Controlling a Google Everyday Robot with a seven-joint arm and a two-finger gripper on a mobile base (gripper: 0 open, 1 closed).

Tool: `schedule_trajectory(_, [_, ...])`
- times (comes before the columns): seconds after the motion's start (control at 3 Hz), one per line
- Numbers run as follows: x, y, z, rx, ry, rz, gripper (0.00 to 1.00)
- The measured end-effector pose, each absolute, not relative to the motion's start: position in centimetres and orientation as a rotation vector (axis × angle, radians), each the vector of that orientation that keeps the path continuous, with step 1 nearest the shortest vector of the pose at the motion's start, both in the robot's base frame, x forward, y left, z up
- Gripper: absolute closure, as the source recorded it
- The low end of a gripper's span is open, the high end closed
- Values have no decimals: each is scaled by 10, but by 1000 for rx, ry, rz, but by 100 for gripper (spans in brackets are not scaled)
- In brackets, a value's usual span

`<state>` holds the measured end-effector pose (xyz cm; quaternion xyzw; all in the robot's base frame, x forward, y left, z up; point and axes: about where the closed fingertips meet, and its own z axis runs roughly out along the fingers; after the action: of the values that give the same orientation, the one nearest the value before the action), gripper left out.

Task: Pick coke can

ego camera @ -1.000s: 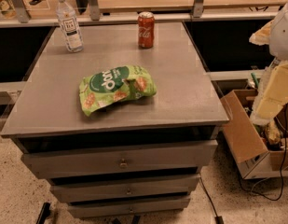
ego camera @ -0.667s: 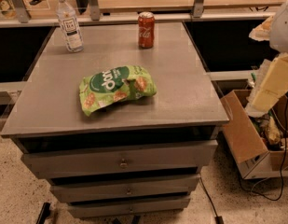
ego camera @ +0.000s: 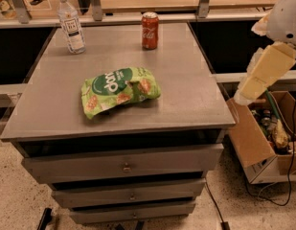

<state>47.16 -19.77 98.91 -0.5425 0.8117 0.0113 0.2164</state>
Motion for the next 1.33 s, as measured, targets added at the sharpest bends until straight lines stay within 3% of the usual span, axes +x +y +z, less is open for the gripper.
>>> schedule_trajectory(1.33, [497, -162, 949, -873, 2406, 304, 0])
